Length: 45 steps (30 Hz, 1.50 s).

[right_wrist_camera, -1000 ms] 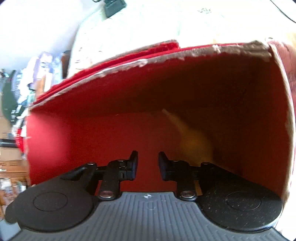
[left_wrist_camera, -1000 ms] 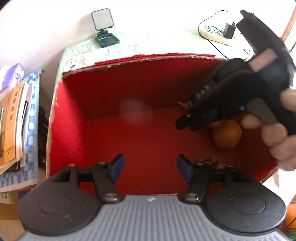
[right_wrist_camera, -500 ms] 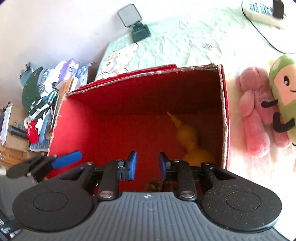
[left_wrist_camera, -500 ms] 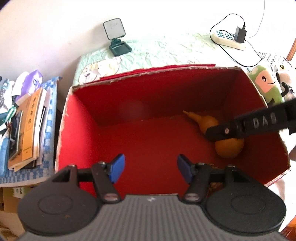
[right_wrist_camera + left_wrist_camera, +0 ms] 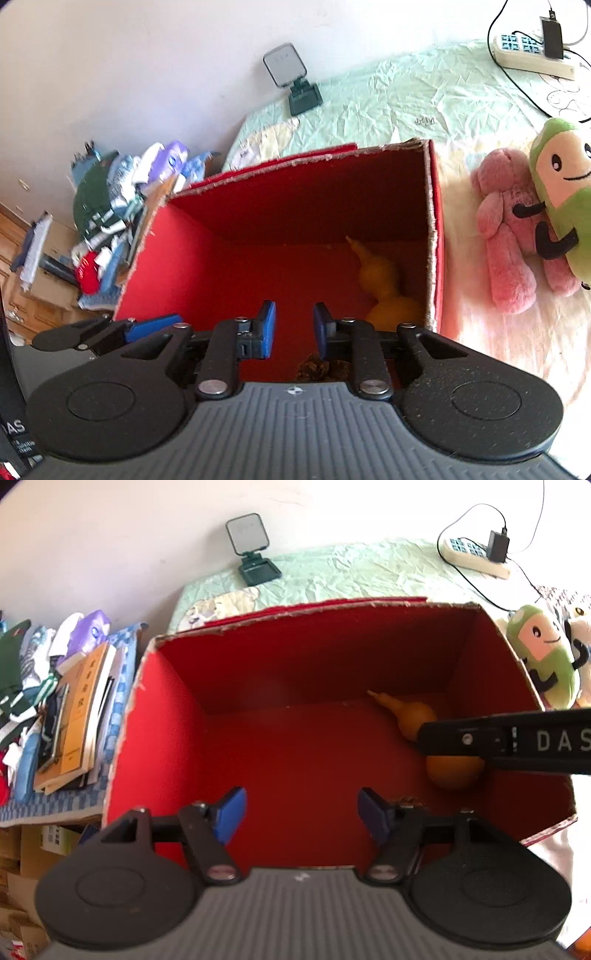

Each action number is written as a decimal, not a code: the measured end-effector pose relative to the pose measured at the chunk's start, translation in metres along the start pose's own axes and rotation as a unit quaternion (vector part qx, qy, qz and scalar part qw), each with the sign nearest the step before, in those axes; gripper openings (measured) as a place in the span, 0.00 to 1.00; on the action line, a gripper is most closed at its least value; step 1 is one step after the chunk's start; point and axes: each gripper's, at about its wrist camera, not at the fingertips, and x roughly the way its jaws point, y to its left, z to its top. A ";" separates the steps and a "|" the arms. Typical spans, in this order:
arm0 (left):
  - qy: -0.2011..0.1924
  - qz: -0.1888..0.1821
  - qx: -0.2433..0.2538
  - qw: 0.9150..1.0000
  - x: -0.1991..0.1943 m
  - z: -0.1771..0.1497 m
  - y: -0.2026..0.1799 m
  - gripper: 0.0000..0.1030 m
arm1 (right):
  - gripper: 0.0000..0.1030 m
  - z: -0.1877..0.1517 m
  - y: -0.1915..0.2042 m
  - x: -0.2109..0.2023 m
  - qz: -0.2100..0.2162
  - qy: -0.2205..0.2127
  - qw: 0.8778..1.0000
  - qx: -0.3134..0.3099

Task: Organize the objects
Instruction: 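Withdraw the right gripper from the box toward the tape roll, then grasp the white printed tape roll by its rim with the right gripper and lift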

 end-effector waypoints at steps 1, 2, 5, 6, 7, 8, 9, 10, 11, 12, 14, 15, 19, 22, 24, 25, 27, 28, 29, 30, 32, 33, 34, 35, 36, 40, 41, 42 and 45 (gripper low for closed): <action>-0.003 0.002 -0.004 1.000 -0.002 -0.001 0.001 0.70 | 0.18 -0.002 -0.001 -0.002 0.003 -0.006 1.000 -0.002; -0.004 0.004 -0.009 1.000 -0.004 -0.002 0.001 0.70 | 0.18 -0.003 -0.002 -0.004 0.007 -0.009 1.000 -0.006; -0.005 0.021 -0.017 1.000 -0.008 -0.004 0.001 0.70 | 0.18 -0.005 -0.004 -0.007 0.020 -0.017 1.000 -0.007; -0.005 0.026 -0.020 0.999 -0.010 -0.004 0.000 0.70 | 0.18 -0.005 -0.006 -0.008 0.027 -0.018 0.999 -0.004; -0.006 0.029 -0.023 0.999 -0.012 -0.005 0.000 0.70 | 0.18 -0.006 -0.008 -0.009 0.037 -0.021 0.999 -0.001; -0.009 0.031 -0.027 0.999 -0.015 -0.006 0.001 0.70 | 0.18 -0.006 -0.011 -0.010 0.046 -0.023 0.999 0.003; -0.012 0.031 -0.032 0.999 -0.018 -0.007 0.001 0.70 | 0.18 -0.006 -0.013 -0.011 0.054 -0.024 0.998 0.005; -0.014 0.032 -0.037 0.999 -0.022 -0.009 0.003 0.70 | 0.18 -0.006 -0.015 -0.011 0.060 -0.026 0.998 0.002; -0.017 0.032 -0.042 0.998 -0.025 -0.011 0.005 0.70 | 0.18 -0.006 -0.014 -0.011 0.063 -0.025 0.998 -0.005; -0.020 0.032 -0.048 0.998 -0.029 -0.012 0.007 0.70 | 0.18 -0.007 -0.013 -0.012 0.065 -0.025 0.997 -0.013; -0.025 0.030 -0.059 0.997 -0.037 -0.016 0.011 0.70 | 0.18 -0.009 -0.012 -0.013 0.069 -0.030 0.997 -0.026; -0.028 0.029 -0.064 0.997 -0.042 -0.018 0.013 0.70 | 0.18 -0.010 -0.012 -0.013 0.073 -0.033 0.996 -0.029; -0.035 0.024 -0.080 0.996 -0.060 -0.034 0.023 0.70 | 0.17 -0.009 -0.019 -0.011 0.107 -0.038 0.993 -0.021; -0.035 0.007 -0.091 0.995 -0.073 -0.051 0.031 0.70 | 0.17 -0.007 -0.026 -0.014 0.130 -0.034 0.991 -0.010; -0.037 0.000 -0.096 0.995 -0.081 -0.063 0.035 0.69 | 0.26 -0.009 -0.028 -0.021 0.134 -0.039 0.990 -0.004; -0.039 -0.002 -0.098 0.994 -0.086 -0.070 0.037 0.68 | 0.26 -0.011 -0.029 -0.026 0.140 -0.046 0.989 -0.007; -0.040 -0.015 -0.097 0.994 -0.095 -0.080 0.039 0.68 | 0.26 -0.017 -0.030 -0.039 0.170 -0.053 0.984 -0.016; -0.041 -0.026 -0.096 0.994 -0.100 -0.086 0.039 0.68 | 0.26 -0.020 -0.031 -0.047 0.188 -0.055 0.980 -0.022; -0.041 -0.038 -0.093 0.994 -0.104 -0.092 0.037 0.68 | 0.26 -0.025 -0.030 -0.054 0.206 -0.056 0.976 -0.031; -0.039 -0.049 -0.088 0.994 -0.106 -0.098 0.034 0.69 | 0.26 -0.030 -0.029 -0.060 0.220 -0.057 0.973 -0.041; -0.031 -0.068 -0.080 0.994 -0.108 -0.112 0.028 0.70 | 0.26 -0.040 -0.027 -0.068 0.244 -0.047 0.967 -0.063; -0.023 -0.083 -0.083 0.993 -0.107 -0.119 0.026 0.70 | 0.27 -0.045 -0.026 -0.069 0.256 -0.035 0.963 -0.072; -0.012 -0.103 -0.092 0.990 -0.105 -0.127 0.024 0.69 | 0.27 -0.051 -0.024 -0.068 0.266 -0.019 0.961 -0.078; -0.001 -0.120 -0.102 0.987 -0.103 -0.135 0.025 0.69 | 0.27 -0.056 -0.022 -0.065 0.273 -0.001 0.958 -0.083; 0.010 -0.133 -0.118 0.984 -0.100 -0.143 0.026 0.69 | 0.27 -0.060 -0.019 -0.060 0.277 0.013 0.957 -0.087; 0.040 -0.162 -0.168 0.972 -0.088 -0.163 0.026 0.68 | 0.28 -0.070 0.002 -0.036 0.279 0.046 0.953 -0.112; 0.043 -0.164 -0.176 0.970 -0.084 -0.165 0.025 0.68 | 0.28 -0.071 0.009 -0.028 0.285 0.053 0.950 -0.117; 0.044 -0.168 -0.183 0.968 -0.081 -0.167 0.025 0.68 | 0.29 -0.071 0.016 -0.018 0.290 0.062 0.947 -0.121; 0.046 -0.176 -0.197 0.964 -0.071 -0.169 0.022 0.68 | 0.31 -0.069 0.037 0.012 0.292 0.089 0.943 -0.131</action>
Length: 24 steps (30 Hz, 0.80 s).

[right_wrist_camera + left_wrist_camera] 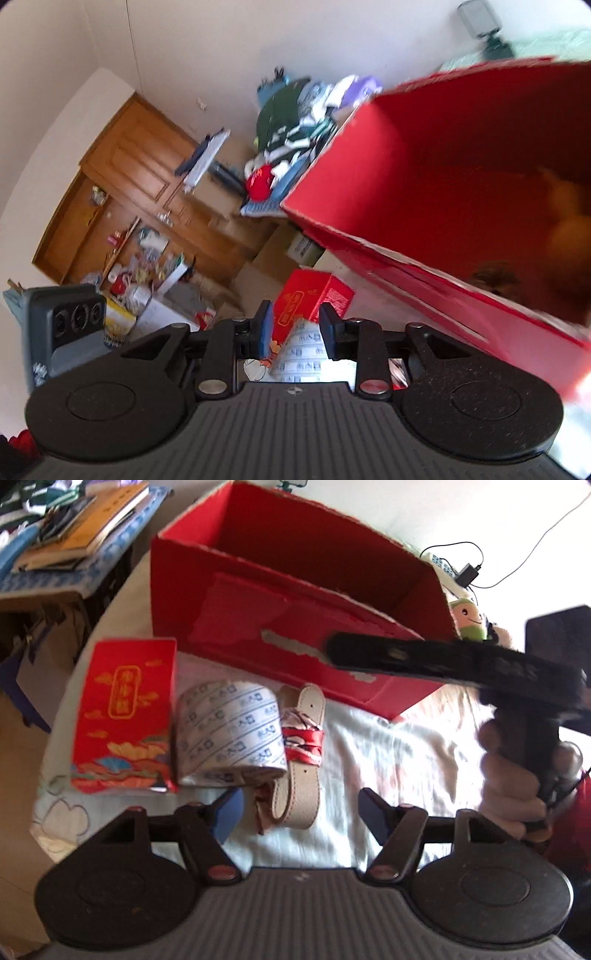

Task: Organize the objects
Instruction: 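Grasp the white printed tape roll by its rim with the right gripper and lift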

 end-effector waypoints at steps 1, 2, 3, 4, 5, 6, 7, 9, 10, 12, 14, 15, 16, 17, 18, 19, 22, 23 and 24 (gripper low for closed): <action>-0.002 0.001 -0.001 1.000 0.004 0.000 0.001 0.68 | 0.35 0.003 -0.002 0.011 -0.005 0.010 1.000 -0.001; -0.005 0.004 -0.005 1.000 0.007 0.000 0.003 0.68 | 0.39 0.005 -0.003 0.021 -0.011 0.021 1.000 -0.006; -0.006 0.008 -0.012 1.000 0.011 0.002 0.005 0.68 | 0.40 0.007 -0.004 0.032 -0.013 0.033 0.999 -0.014; -0.006 0.008 -0.018 1.000 0.015 0.004 0.007 0.68 | 0.42 0.008 -0.006 0.042 -0.014 0.047 0.999 -0.019; -0.006 0.009 -0.026 1.000 0.018 0.005 0.010 0.68 | 0.42 0.009 -0.008 0.050 -0.015 0.060 0.998 -0.021; -0.007 0.012 -0.033 0.999 0.020 0.006 0.014 0.67 | 0.43 0.010 -0.011 0.059 -0.012 0.077 0.997 -0.017; -0.009 0.015 -0.038 0.999 0.021 0.007 0.017 0.63 | 0.43 0.010 -0.013 0.066 -0.008 0.095 0.995 -0.015; -0.014 0.022 -0.041 0.999 0.021 0.009 0.020 0.50 | 0.42 0.010 -0.013 0.076 -0.008 0.125 0.992 -0.020; -0.017 0.021 -0.042 0.999 0.019 0.008 0.021 0.49 | 0.39 0.010 -0.012 0.074 -0.007 0.128 0.991 -0.024; -0.022 0.021 -0.039 0.999 0.015 0.007 0.023 0.47 | 0.29 0.009 -0.011 0.062 0.004 0.130 0.991 -0.026; -0.028 0.021 -0.032 0.999 0.010 0.006 0.022 0.45 | 0.26 0.008 -0.012 0.050 0.015 0.131 0.991 -0.016; -0.031 0.019 -0.028 0.999 0.008 0.006 0.020 0.45 | 0.25 0.006 -0.013 0.043 0.025 0.132 0.991 -0.010; -0.034 0.017 -0.022 0.999 0.005 0.007 0.018 0.45 | 0.24 0.005 -0.014 0.038 0.036 0.135 0.990 -0.004; -0.039 0.017 -0.015 0.999 0.002 0.008 0.016 0.45 | 0.22 0.004 -0.014 0.031 0.046 0.138 0.989 0.003; -0.042 0.016 -0.005 0.999 -0.002 0.009 0.013 0.46 | 0.22 0.001 -0.015 0.028 0.054 0.141 0.988 0.012; -0.038 0.009 0.003 0.999 -0.004 0.010 0.010 0.46 | 0.21 -0.001 -0.014 0.022 0.057 0.140 0.988 0.018; -0.043 0.001 0.043 0.998 -0.017 0.011 -0.009 0.47 | 0.18 -0.005 -0.009 0.000 0.063 0.115 0.991 0.022; -0.046 0.002 0.060 0.997 -0.022 0.011 -0.016 0.47 | 0.18 -0.005 -0.008 -0.007 0.065 0.104 0.992 0.026; -0.051 0.002 0.077 0.996 -0.028 0.013 -0.023 0.47 | 0.18 -0.005 -0.006 -0.016 0.068 0.092 0.993 0.028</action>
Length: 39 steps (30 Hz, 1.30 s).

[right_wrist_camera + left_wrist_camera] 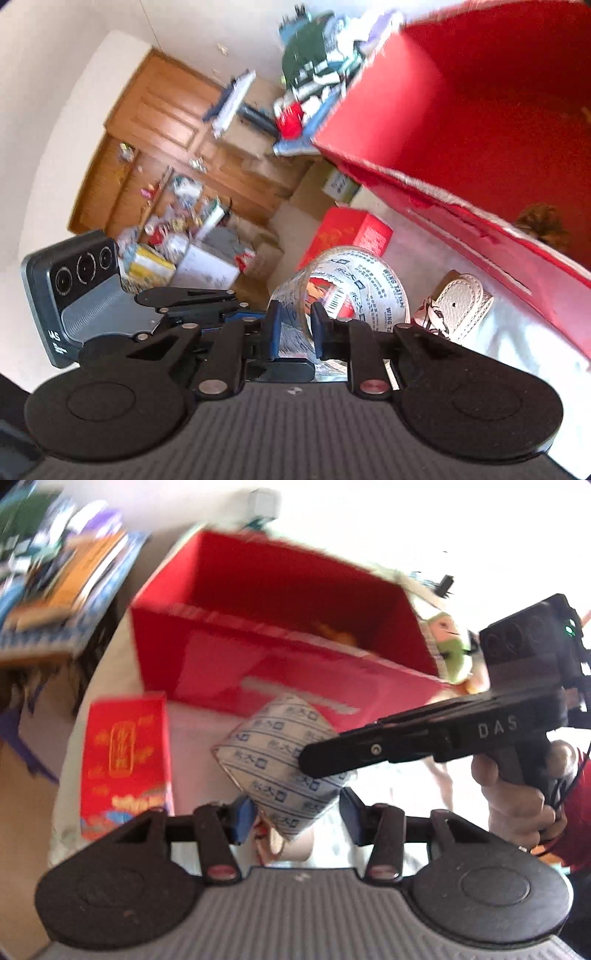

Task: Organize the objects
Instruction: 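Grasp the white printed tape roll by its rim with the right gripper and lift, then lower the tape roll into the red box and open the right gripper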

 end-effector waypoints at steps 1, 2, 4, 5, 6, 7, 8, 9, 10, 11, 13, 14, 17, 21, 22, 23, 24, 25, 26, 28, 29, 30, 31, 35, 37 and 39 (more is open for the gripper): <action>-0.004 -0.003 0.014 1.000 -0.006 0.004 -0.006 0.47 | 0.18 -0.002 0.003 -0.009 0.003 -0.012 1.000 -0.001; -0.009 -0.007 0.026 1.000 -0.011 0.007 -0.012 0.47 | 0.18 -0.003 0.005 -0.017 0.006 -0.023 1.000 -0.001; -0.018 -0.016 0.051 0.998 -0.023 0.015 -0.022 0.47 | 0.18 -0.005 0.011 -0.035 0.010 -0.047 0.999 -0.003; -0.024 -0.020 0.064 0.997 -0.030 0.018 -0.029 0.47 | 0.18 -0.006 0.014 -0.045 0.012 -0.059 0.998 -0.006; -0.031 -0.024 0.075 0.996 -0.037 0.023 -0.035 0.47 | 0.18 -0.006 0.019 -0.054 0.014 -0.071 0.997 -0.008; -0.039 -0.027 0.086 0.995 -0.042 0.028 -0.040 0.47 | 0.18 -0.003 0.021 -0.061 0.016 -0.083 0.996 -0.011; -0.046 -0.030 0.096 0.994 -0.046 0.033 -0.045 0.47 | 0.18 -0.002 0.024 -0.070 0.016 -0.095 0.995 -0.016; -0.054 -0.033 0.106 0.992 -0.051 0.039 -0.050 0.47 | 0.18 0.000 0.028 -0.077 0.015 -0.107 0.994 -0.022; -0.063 -0.036 0.116 0.991 -0.055 0.046 -0.054 0.47 | 0.18 0.003 0.032 -0.083 0.013 -0.119 0.992 -0.029; -0.070 -0.039 0.125 0.989 -0.057 0.053 -0.057 0.47 | 0.18 0.006 0.036 -0.089 0.010 -0.132 0.991 -0.035; -0.084 -0.046 0.145 0.985 -0.061 0.068 -0.062 0.47 | 0.18 0.014 0.041 -0.101 0.001 -0.155 0.987 -0.046; -0.089 -0.050 0.154 0.983 -0.062 0.076 -0.063 0.47 | 0.18 0.018 0.043 -0.106 -0.004 -0.166 0.985 -0.049; -0.101 -0.063 0.181 0.976 -0.060 0.100 -0.064 0.47 | 0.18 0.032 0.050 -0.117 -0.031 -0.195 0.979 -0.054; -0.107 -0.086 0.214 0.967 -0.045 0.135 -0.060 0.49 | 0.18 0.054 0.059 -0.120 -0.090 -0.227 0.967 -0.067; -0.105 -0.092 0.220 0.966 -0.038 0.144 -0.057 0.49 | 0.19 0.059 0.058 -0.120 -0.105 -0.230 0.965 -0.065; -0.101 -0.098 0.224 0.964 -0.030 0.152 -0.054 0.50 | 0.19 0.066 0.058 -0.119 -0.120 -0.233 0.963 -0.065; -0.095 -0.105 0.228 0.963 -0.021 0.160 -0.049 0.50 | 0.19 0.072 0.055 -0.116 -0.134 -0.234 0.961 -0.063; -0.087 -0.110 0.228 0.963 -0.011 0.170 -0.044 0.50 | 0.19 0.078 0.051 -0.114 -0.146 -0.233 0.960 -0.058; -0.077 -0.116 0.226 0.964 -0.002 0.177 -0.039 0.50 | 0.19 0.086 0.044 -0.109 -0.158 -0.231 0.959 -0.049; -0.053 -0.126 0.221 0.966 0.022 0.190 -0.028 0.51 | 0.19 0.097 0.030 -0.098 -0.185 -0.224 0.956 -0.032; -0.040 -0.131 0.216 0.967 0.034 0.194 -0.022 0.51 | 0.19 0.101 0.022 -0.092 -0.198 -0.219 0.955 -0.024; -0.027 -0.134 0.212 0.968 0.047 0.199 -0.016 0.52 | 0.19 0.106 0.015 -0.084 -0.213 -0.214 0.953 -0.017; -0.015 -0.137 0.207 0.969 0.059 0.202 -0.011 0.52 | 0.19 0.107 0.009 -0.081 -0.228 -0.208 0.951 -0.010; 0.028 -0.132 0.204 0.970 0.104 0.207 0.005 0.55 | 0.19 0.113 -0.011 -0.060 -0.278 -0.181 0.943 0.004; 0.043 -0.124 0.213 0.968 0.120 0.204 0.009 0.55 | 0.19 0.116 -0.017 -0.047 -0.300 -0.169 0.939 0.005; 0.051 -0.113 0.226 0.966 0.130 0.202 0.010 0.55 | 0.19 0.117 -0.022 -0.038 -0.318 -0.158 0.935 0.005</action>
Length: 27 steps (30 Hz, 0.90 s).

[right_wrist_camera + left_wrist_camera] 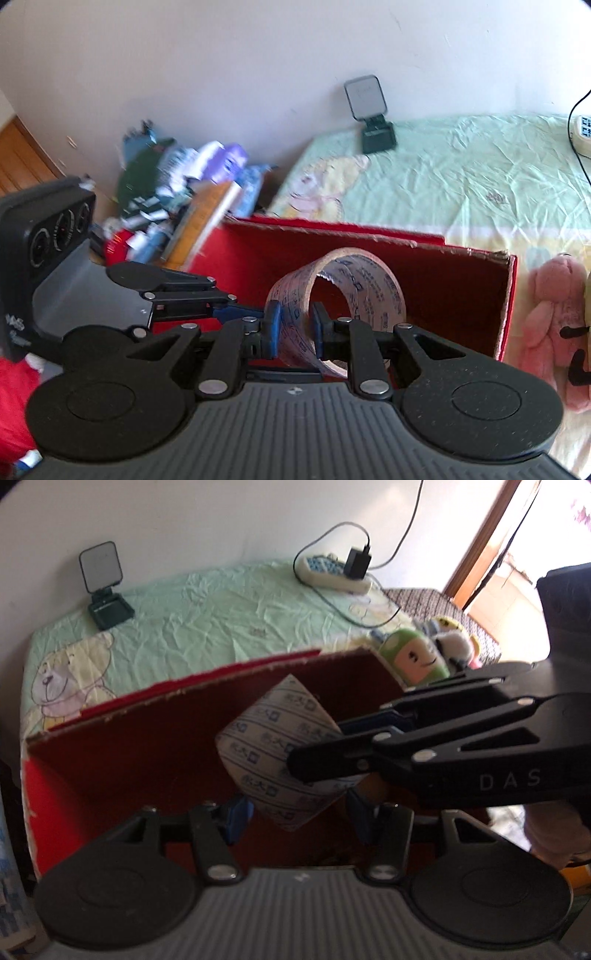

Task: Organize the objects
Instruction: 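Lower the tape roll into the red box and open the right gripper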

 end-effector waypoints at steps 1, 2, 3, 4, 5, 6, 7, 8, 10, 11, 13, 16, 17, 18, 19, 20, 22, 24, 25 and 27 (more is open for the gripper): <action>0.005 0.003 0.005 1.000 0.002 -0.002 0.000 0.55 | 0.19 -0.001 0.001 0.005 -0.005 0.005 1.000 0.000; 0.010 0.004 0.008 1.000 0.005 -0.003 0.002 0.56 | 0.19 -0.002 0.001 0.008 -0.009 0.009 1.000 -0.002; 0.014 0.004 0.010 1.000 0.004 -0.004 0.001 0.58 | 0.18 -0.003 0.002 0.012 -0.015 0.013 1.000 -0.006; 0.019 0.005 0.012 1.000 0.005 -0.004 0.001 0.60 | 0.16 -0.003 0.003 0.015 -0.025 0.019 0.999 -0.011; 0.024 0.008 0.015 1.000 0.007 -0.005 0.002 0.60 | 0.13 -0.003 0.005 0.020 -0.038 0.027 0.999 -0.019; 0.028 0.016 0.020 0.999 0.009 -0.006 0.002 0.58 | 0.12 -0.004 0.007 0.025 -0.056 0.037 0.997 -0.030; 0.030 0.028 0.028 0.999 0.011 -0.007 0.001 0.55 | 0.10 -0.005 0.009 0.031 -0.072 0.048 0.995 -0.041; 0.031 0.038 0.034 0.998 0.012 -0.007 0.000 0.53 | 0.10 -0.006 0.010 0.037 -0.080 0.058 0.994 -0.050; 0.038 0.051 0.044 0.997 0.015 -0.010 0.000 0.54 | 0.10 -0.007 0.010 0.045 -0.083 0.074 0.992 -0.056; 0.041 0.057 0.050 0.996 0.016 -0.011 0.000 0.54 | 0.10 -0.007 0.010 0.048 -0.083 0.081 0.992 -0.056; 0.044 0.071 0.062 0.995 0.016 -0.016 0.000 0.59 | 0.10 -0.007 0.012 0.054 -0.085 0.096 0.990 -0.063; 0.052 0.094 0.077 0.991 0.017 -0.021 0.002 0.60 | 0.09 -0.008 0.012 0.066 -0.085 0.122 0.987 -0.068; 0.056 0.097 0.078 0.991 0.016 -0.022 0.004 0.60 | 0.09 -0.007 0.013 0.069 -0.086 0.129 0.985 -0.070; 0.059 0.102 0.078 0.990 0.016 -0.023 0.005 0.60 | 0.10 -0.006 0.013 0.072 -0.089 0.136 0.984 -0.069; 0.062 0.108 0.080 0.989 0.016 -0.023 0.005 0.60 | 0.10 -0.006 0.013 0.075 -0.090 0.143 0.983 -0.068; 0.063 0.114 0.082 0.988 0.017 -0.024 0.004 0.59 | 0.11 -0.005 0.013 0.078 -0.091 0.149 0.982 -0.069; 0.071 0.124 0.087 0.986 0.019 -0.025 0.002 0.57 | 0.15 -0.006 0.013 0.081 -0.092 0.158 0.980 -0.073; 0.074 0.132 0.095 0.984 0.020 -0.026 0.000 0.61 | 0.21 -0.005 0.007 0.083 -0.091 0.170 0.980 -0.056; 0.073 0.132 0.097 0.984 0.020 -0.026 -0.001 0.64 | 0.32 -0.004 0.003 0.085 -0.095 0.177 0.979 -0.047; 0.076 0.128 0.097 0.984 0.020 -0.025 -0.001 0.68 | 0.40 -0.005 -0.006 0.086 -0.094 0.194 0.976 -0.023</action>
